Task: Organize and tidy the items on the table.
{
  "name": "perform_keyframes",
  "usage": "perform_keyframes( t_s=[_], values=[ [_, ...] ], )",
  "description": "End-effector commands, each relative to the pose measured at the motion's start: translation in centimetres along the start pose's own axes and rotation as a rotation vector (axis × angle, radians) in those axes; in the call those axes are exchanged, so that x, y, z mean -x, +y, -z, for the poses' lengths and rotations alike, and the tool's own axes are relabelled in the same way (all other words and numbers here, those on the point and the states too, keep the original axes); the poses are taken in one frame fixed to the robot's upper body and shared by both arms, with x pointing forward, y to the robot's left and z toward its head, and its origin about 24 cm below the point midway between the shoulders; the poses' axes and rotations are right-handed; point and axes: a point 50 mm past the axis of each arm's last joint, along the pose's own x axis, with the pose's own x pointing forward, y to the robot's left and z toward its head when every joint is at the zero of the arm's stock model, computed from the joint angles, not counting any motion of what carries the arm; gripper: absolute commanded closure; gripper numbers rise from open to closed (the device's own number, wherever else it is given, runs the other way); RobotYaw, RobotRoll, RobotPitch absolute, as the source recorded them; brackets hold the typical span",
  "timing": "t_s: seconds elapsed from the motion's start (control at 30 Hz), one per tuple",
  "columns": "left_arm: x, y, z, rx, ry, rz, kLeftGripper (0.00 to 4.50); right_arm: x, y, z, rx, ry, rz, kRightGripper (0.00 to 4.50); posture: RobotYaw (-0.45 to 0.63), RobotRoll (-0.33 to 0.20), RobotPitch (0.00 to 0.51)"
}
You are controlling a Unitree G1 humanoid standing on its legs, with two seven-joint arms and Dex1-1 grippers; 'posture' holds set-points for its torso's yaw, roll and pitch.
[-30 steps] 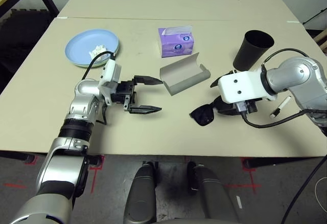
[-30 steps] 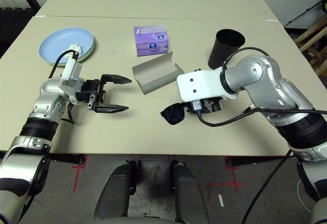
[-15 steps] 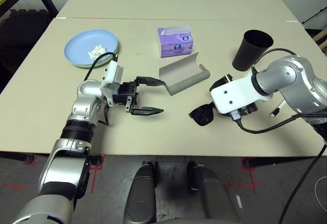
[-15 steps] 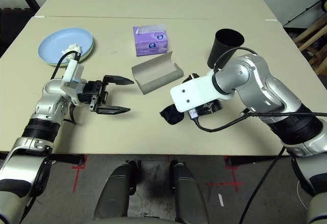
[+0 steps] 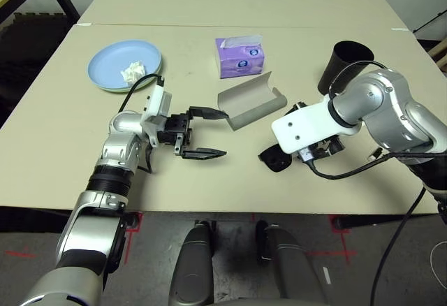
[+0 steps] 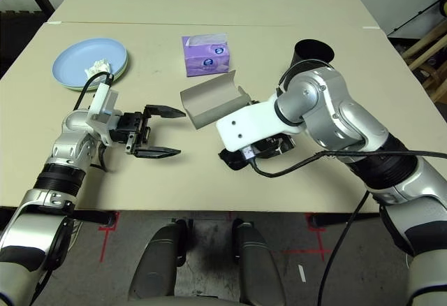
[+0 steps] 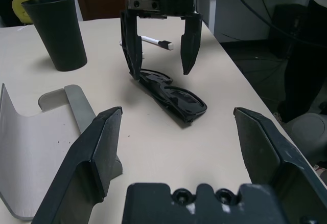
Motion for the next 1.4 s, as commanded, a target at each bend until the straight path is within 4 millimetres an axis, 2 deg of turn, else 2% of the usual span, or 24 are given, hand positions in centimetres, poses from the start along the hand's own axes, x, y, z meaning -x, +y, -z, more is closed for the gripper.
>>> perform_keyframes(
  t_s=[0.03,0.3,1.4],
  values=[
    [-0.1,-0.1,0.0,-0.012,0.018,0.010,0.05,-0.4,-0.1,0.1,0.044,0.024,-0.015,0.00,0.14,0.000,0.224],
    [-0.1,-0.1,0.0,-0.015,0.025,0.012,0.05,-0.9,-0.4,0.8,0.109,0.054,-0.011,0.00,0.15,0.000,0.223],
    [0.3,0.0,0.1,-0.015,0.029,-0.015,0.05,-2.3,-0.5,0.7,0.120,0.046,-0.031,0.00,0.16,0.000,0.224]
  ],
)
